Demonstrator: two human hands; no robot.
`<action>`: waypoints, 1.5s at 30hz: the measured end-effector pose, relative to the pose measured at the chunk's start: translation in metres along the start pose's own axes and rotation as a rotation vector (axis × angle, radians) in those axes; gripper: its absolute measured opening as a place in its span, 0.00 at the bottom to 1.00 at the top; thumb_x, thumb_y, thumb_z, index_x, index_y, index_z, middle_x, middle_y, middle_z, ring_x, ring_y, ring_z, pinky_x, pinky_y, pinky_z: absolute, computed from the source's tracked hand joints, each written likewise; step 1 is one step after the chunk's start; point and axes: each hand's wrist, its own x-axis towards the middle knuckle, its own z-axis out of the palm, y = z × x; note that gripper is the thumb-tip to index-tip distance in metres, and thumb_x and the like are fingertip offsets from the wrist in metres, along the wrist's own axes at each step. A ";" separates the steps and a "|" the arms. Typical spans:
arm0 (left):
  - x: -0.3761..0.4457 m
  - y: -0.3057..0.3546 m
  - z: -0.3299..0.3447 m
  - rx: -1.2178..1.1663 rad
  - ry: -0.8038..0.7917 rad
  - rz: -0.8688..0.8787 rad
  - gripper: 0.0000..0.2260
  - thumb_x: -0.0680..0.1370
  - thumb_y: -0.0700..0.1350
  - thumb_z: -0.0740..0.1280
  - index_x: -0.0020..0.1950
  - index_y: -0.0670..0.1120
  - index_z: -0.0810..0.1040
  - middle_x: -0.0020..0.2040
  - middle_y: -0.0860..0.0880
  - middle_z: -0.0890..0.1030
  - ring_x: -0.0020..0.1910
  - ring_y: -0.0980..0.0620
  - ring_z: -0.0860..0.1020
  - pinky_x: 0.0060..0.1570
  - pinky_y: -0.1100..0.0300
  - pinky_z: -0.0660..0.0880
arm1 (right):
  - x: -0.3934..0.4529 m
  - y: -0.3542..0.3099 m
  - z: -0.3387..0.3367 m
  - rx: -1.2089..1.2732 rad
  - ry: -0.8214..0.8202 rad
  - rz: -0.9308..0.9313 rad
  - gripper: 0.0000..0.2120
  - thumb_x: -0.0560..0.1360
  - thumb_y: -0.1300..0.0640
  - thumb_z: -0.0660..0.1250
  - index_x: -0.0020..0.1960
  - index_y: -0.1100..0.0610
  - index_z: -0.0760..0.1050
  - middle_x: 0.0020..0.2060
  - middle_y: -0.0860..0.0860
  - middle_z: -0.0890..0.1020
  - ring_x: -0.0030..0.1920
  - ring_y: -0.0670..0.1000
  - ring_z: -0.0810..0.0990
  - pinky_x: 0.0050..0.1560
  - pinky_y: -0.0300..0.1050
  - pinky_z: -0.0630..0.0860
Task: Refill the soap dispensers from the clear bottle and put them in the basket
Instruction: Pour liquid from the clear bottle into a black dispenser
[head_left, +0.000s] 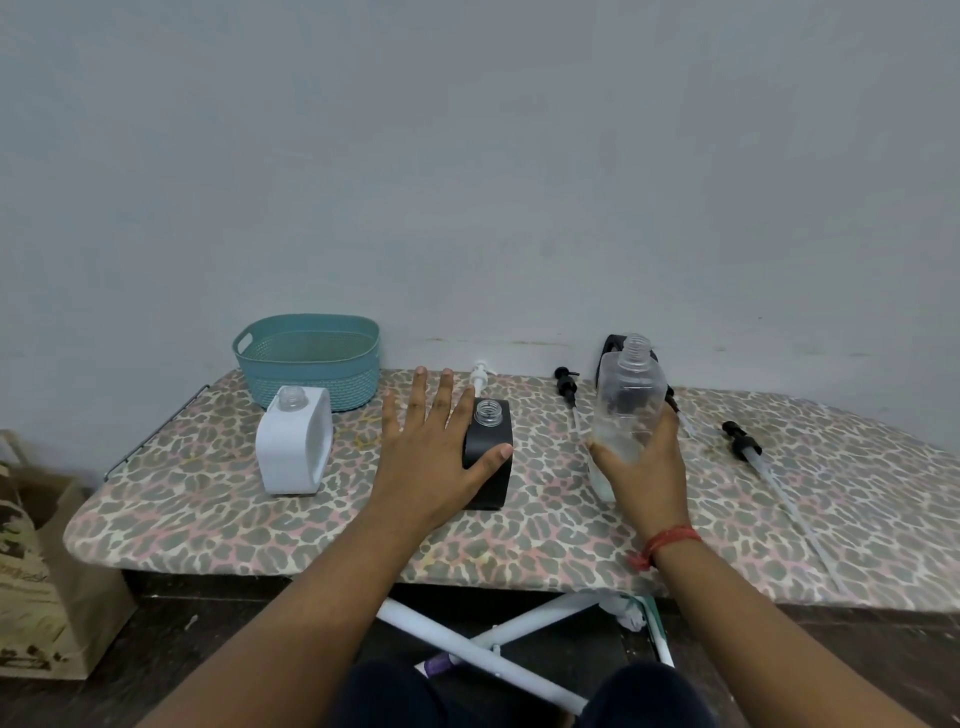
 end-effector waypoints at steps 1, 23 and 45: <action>0.000 0.000 0.000 -0.001 -0.001 0.000 0.44 0.74 0.78 0.34 0.84 0.55 0.49 0.85 0.49 0.43 0.81 0.47 0.31 0.75 0.39 0.31 | -0.001 0.001 0.000 0.013 0.000 0.010 0.43 0.71 0.52 0.78 0.77 0.48 0.54 0.74 0.55 0.69 0.71 0.57 0.70 0.66 0.47 0.68; -0.021 0.017 0.012 -0.850 -0.106 -0.345 0.42 0.74 0.77 0.44 0.84 0.58 0.45 0.84 0.56 0.42 0.81 0.54 0.33 0.80 0.41 0.39 | -0.092 -0.021 0.016 0.186 -0.231 -0.051 0.19 0.77 0.38 0.60 0.66 0.41 0.68 0.61 0.40 0.72 0.60 0.37 0.75 0.55 0.36 0.76; -0.026 -0.010 -0.006 -1.302 -0.086 -0.471 0.20 0.87 0.57 0.55 0.79 0.64 0.64 0.65 0.61 0.73 0.59 0.66 0.73 0.53 0.72 0.66 | -0.089 -0.082 0.129 0.463 -0.427 0.080 0.20 0.84 0.48 0.58 0.75 0.43 0.66 0.69 0.41 0.75 0.68 0.42 0.74 0.72 0.50 0.70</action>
